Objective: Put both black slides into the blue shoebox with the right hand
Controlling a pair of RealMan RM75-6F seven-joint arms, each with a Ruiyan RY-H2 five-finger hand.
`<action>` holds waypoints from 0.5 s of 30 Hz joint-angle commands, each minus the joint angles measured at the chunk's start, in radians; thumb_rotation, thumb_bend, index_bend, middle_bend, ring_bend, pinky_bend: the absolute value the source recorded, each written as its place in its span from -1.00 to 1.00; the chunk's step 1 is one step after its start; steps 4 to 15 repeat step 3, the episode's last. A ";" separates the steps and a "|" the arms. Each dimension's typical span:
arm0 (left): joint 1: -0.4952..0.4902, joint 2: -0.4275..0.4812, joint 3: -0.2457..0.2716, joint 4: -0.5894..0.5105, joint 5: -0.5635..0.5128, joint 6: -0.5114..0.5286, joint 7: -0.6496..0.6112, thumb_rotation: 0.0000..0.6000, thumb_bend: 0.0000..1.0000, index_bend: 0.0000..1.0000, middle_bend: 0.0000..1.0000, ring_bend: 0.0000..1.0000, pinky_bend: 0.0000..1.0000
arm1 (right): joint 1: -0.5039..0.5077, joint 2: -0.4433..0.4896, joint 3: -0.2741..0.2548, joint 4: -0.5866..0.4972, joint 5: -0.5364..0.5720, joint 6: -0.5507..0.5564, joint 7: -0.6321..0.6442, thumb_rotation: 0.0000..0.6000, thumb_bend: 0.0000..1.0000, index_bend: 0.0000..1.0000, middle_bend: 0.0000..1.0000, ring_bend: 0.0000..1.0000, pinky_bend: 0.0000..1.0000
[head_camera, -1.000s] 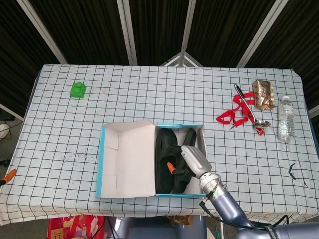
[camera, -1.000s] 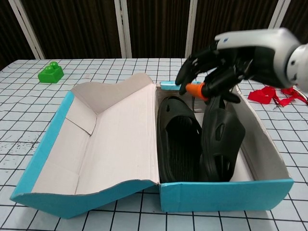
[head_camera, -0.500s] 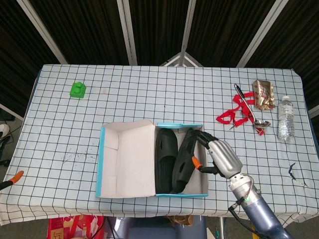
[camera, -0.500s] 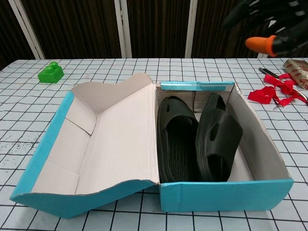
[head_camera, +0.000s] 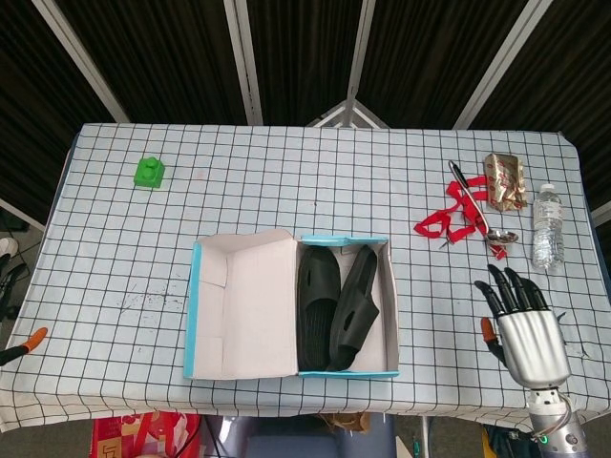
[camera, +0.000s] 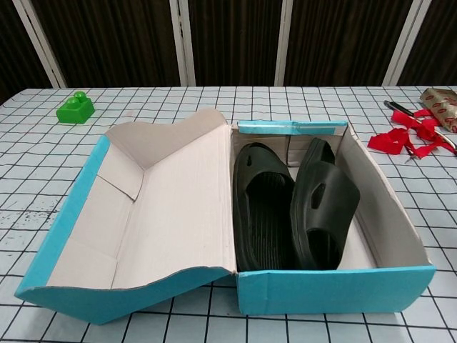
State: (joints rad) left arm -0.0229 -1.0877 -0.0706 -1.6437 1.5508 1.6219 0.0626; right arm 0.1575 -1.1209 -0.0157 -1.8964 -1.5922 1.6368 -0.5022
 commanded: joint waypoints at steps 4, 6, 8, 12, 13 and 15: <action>-0.001 -0.007 -0.003 0.000 -0.007 0.000 0.011 1.00 -0.67 -0.76 -1.00 -1.00 -1.00 | -0.030 -0.014 0.009 0.047 0.015 0.022 -0.002 1.00 -0.05 -0.47 -0.72 -0.74 -0.58; -0.001 -0.007 -0.003 0.000 -0.007 0.000 0.011 1.00 -0.67 -0.76 -1.00 -1.00 -1.00 | -0.030 -0.014 0.009 0.047 0.015 0.022 -0.002 1.00 -0.05 -0.47 -0.72 -0.74 -0.58; -0.001 -0.007 -0.003 0.000 -0.007 0.000 0.011 1.00 -0.67 -0.76 -1.00 -1.00 -1.00 | -0.030 -0.014 0.009 0.047 0.015 0.022 -0.002 1.00 -0.05 -0.47 -0.72 -0.74 -0.58; -0.001 -0.007 -0.003 0.000 -0.007 0.000 0.011 1.00 -0.67 -0.76 -1.00 -1.00 -1.00 | -0.030 -0.014 0.009 0.047 0.015 0.022 -0.002 1.00 -0.05 -0.47 -0.72 -0.74 -0.58; -0.001 -0.007 -0.003 0.000 -0.007 0.000 0.011 1.00 -0.67 -0.76 -1.00 -1.00 -1.00 | -0.030 -0.014 0.009 0.047 0.015 0.022 -0.002 1.00 -0.05 -0.47 -0.72 -0.74 -0.58; -0.001 -0.007 -0.003 0.000 -0.007 0.000 0.011 1.00 -0.67 -0.76 -1.00 -1.00 -1.00 | -0.030 -0.014 0.009 0.047 0.015 0.022 -0.002 1.00 -0.05 -0.47 -0.72 -0.74 -0.58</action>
